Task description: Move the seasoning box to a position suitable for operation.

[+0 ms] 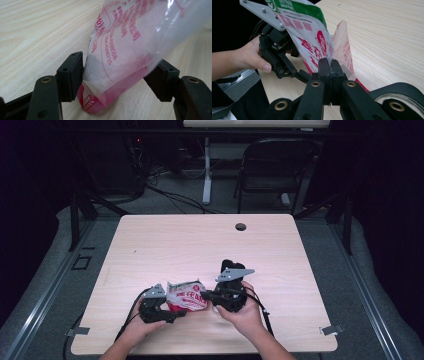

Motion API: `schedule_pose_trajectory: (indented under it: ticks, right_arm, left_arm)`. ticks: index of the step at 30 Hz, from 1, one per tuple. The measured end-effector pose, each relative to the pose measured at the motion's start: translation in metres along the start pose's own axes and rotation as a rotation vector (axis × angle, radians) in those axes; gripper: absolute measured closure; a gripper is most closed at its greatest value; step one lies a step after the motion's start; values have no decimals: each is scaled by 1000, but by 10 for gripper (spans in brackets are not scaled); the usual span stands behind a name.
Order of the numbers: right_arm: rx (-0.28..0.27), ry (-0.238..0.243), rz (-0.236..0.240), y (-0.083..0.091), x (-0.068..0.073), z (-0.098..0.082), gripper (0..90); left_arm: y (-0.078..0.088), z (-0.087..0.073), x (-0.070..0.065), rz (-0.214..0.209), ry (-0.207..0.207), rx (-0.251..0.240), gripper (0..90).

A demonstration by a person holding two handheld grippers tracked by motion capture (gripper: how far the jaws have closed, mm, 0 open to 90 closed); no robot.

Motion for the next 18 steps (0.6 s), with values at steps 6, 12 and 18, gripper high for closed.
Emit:
schedule_pose_trajectory:
  ticks: [6, 12, 18]
  right_arm:
    - [-7, 1, -1, 2, 0, -6, 900]
    - [-20, -7, -3, 4, -1, -12, 900]
    - [-22, -4, 1, 5, -1, -16, 900]
  left_arm:
    - [-3, -2, 1, -23, 18, 9, 327]
    - [-11, -3, -1, -8, -7, 36, 324]
    - [-16, -3, -2, -18, -18, 46, 322]
Point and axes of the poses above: each handheld gripper's, and its own axes: y roughly backward along the jaws, z roughly out of its top, x roughly to its left, the point moved 7 cm from there along -y, roughly forward along the jaws, and after that the axes turned 6 degrees about x, right-handed, at the moved point
